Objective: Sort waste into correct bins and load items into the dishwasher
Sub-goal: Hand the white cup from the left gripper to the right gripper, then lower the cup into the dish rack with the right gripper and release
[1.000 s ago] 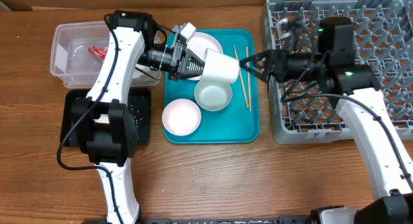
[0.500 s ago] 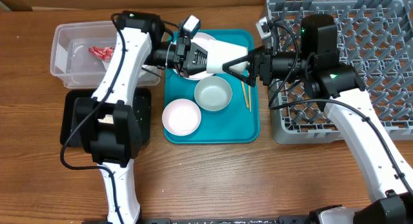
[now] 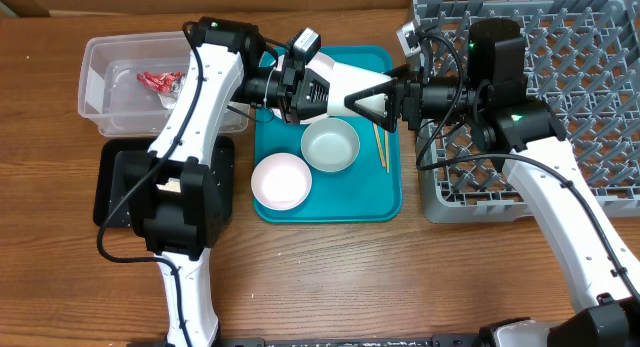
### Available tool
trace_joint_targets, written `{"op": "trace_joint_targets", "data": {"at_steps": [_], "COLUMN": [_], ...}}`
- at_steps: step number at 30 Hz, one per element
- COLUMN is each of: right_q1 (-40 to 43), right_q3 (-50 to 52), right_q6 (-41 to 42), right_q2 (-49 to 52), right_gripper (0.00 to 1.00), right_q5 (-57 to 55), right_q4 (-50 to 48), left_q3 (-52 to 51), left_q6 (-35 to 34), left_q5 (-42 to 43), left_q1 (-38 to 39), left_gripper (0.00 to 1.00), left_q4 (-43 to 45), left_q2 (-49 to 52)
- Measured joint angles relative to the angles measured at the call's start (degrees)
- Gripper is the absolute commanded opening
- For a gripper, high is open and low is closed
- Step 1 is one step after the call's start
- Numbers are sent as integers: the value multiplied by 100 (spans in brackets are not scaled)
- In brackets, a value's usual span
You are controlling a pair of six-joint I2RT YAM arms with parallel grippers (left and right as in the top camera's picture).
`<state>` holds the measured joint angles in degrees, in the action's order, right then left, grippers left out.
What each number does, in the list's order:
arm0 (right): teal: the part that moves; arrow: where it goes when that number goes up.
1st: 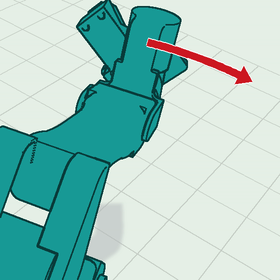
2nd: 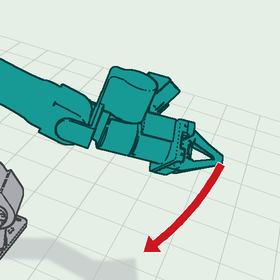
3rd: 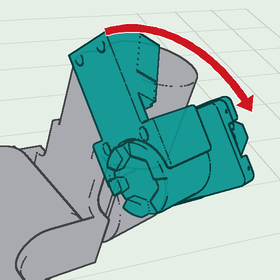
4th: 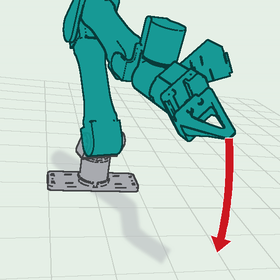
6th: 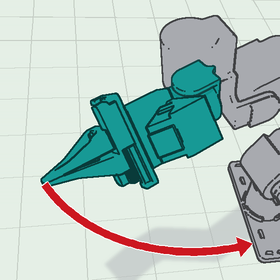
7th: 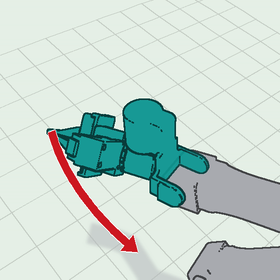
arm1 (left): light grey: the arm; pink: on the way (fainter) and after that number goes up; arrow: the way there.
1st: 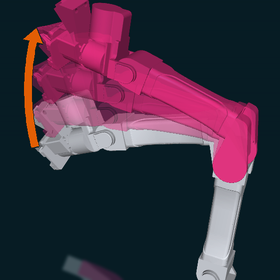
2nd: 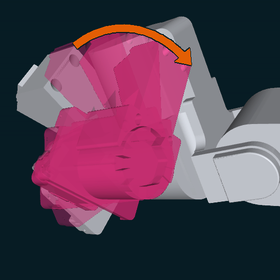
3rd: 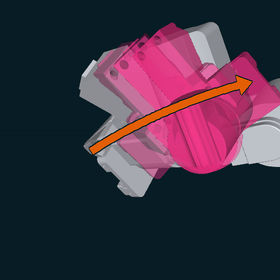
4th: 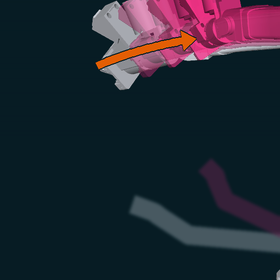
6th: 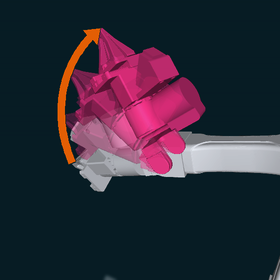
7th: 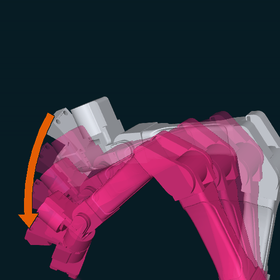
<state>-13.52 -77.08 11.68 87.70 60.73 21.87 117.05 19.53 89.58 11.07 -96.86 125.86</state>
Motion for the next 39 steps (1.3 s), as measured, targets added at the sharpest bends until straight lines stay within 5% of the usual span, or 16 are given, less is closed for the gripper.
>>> {"op": "trace_joint_targets", "data": {"at_steps": [14, 16, 19, 25, 33, 39], "right_q1": [245, 251, 308, 752, 1541, 1410], "right_q3": [50, 50, 50, 50, -184, -1150], "right_q6": [-205, -223, -245, -98, 179, 229], "right_q2": [68, 76, 76, 76, 50, -44], "right_gripper": [55, 54, 54, 50, 50, 51], "right_q5": [485, 509, 579, 581, -1399, -3453], "right_q4": [0, -7, -44, 136, 2712, 4701], "left_q3": [44, 44, 44, 44, 466, 2020], "left_q6": [-162, -162, -197, -269, -170, -599], "left_q5": [0, 0, -13, -20, -345, -1871], "left_q1": [22, 22, -11, -142, -376, -492], "left_gripper": [4, 15, 49, 59, 64, 67], "left_q4": [-2, -2, 15, 0, 4, 186], "left_q2": [0, 0, 0, 0, 42, 70]}}
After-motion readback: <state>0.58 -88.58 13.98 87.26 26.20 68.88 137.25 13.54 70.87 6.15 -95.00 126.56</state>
